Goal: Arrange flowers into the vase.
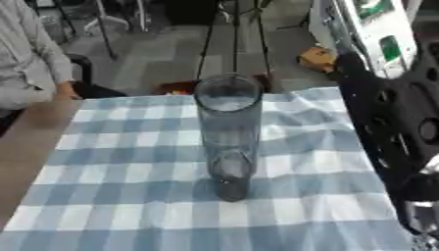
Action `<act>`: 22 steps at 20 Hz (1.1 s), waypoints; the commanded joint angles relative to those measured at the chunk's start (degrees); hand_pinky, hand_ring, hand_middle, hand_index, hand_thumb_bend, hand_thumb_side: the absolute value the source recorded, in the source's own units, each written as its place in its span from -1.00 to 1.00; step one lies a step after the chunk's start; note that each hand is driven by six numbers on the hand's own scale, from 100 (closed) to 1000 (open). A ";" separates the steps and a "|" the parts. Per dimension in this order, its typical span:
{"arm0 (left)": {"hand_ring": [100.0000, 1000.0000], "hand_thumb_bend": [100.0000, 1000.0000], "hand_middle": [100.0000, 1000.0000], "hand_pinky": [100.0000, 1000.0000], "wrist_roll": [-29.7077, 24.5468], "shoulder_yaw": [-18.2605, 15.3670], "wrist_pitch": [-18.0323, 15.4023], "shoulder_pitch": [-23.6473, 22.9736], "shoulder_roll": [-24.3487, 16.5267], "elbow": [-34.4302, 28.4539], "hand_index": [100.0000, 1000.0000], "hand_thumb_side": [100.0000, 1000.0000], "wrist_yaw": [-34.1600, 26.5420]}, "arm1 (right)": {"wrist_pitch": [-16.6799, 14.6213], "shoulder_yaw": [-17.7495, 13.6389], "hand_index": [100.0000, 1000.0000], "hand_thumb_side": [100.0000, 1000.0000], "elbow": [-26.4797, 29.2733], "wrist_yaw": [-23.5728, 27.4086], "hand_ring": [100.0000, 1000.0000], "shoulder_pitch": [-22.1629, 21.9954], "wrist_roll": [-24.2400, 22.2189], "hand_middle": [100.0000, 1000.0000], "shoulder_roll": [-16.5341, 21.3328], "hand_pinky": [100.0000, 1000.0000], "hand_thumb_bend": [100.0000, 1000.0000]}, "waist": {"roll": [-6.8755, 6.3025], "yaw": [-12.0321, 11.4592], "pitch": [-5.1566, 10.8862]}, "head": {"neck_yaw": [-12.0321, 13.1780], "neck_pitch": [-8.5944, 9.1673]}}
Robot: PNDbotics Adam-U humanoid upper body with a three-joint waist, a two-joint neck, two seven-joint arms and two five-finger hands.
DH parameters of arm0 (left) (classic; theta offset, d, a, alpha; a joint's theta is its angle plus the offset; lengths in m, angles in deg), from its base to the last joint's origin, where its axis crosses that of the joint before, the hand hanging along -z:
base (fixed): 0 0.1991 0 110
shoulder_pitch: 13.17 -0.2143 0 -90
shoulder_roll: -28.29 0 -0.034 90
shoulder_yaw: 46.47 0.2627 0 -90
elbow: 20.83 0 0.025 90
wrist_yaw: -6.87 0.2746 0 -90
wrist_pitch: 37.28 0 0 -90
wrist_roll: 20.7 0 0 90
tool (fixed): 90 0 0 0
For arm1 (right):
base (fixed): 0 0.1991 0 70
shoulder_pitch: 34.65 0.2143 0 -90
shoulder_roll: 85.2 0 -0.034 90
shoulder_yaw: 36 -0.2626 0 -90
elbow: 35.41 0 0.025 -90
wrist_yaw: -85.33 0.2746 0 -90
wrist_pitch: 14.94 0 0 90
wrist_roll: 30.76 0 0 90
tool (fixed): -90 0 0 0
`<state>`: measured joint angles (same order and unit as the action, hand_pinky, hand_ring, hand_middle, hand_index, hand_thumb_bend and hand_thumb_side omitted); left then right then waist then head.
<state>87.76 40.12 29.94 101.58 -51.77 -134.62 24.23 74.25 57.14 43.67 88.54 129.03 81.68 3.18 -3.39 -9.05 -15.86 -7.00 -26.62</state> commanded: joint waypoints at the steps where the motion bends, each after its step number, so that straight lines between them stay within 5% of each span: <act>1: 0.40 -0.71 0.59 0.00 -0.20 -0.02 0.03 0.51 -1.03 -0.80 0.74 1.00 -0.21 | -0.22 0.37 -0.95 -0.83 0.74 -1.09 -0.70 1.84 -0.53 -1.00 0.49 -0.27 -1.00 | 0.11 -0.10 1.33 | 0.01 -0.14; 10: 0.40 -0.71 0.59 0.00 -0.12 -0.10 0.10 0.41 -1.08 -0.80 0.74 1.00 -0.13 | 5.55 0.96 -0.95 -0.86 -1.47 0.08 -0.68 1.31 -2.56 -1.00 1.40 -0.23 -1.00 | 0.24 0.11 1.40 | 0.74 -0.39; 17: 0.40 -0.71 0.59 0.00 -0.21 -0.02 0.22 0.22 -1.21 -0.80 0.74 1.00 -0.13 | 12.14 0.75 -0.95 -0.90 -1.99 6.00 -0.69 2.95 0.66 -1.00 1.09 -0.23 -1.00 | 0.57 0.08 1.69 | 0.73 -0.52; 22: 0.40 -0.72 0.59 0.00 -0.22 0.01 0.30 0.10 -1.41 -0.80 0.74 1.00 -0.04 | 15.72 0.95 -0.95 -0.92 -1.80 10.06 -0.69 4.06 3.68 -1.00 1.43 0.00 -1.00 | 0.89 0.20 1.95 | 0.91 -0.64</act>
<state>87.55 40.13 30.11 101.40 -51.82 -134.62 24.23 89.12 58.25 41.24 97.34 131.30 84.70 3.31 -2.48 -8.84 -15.21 -6.29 -27.16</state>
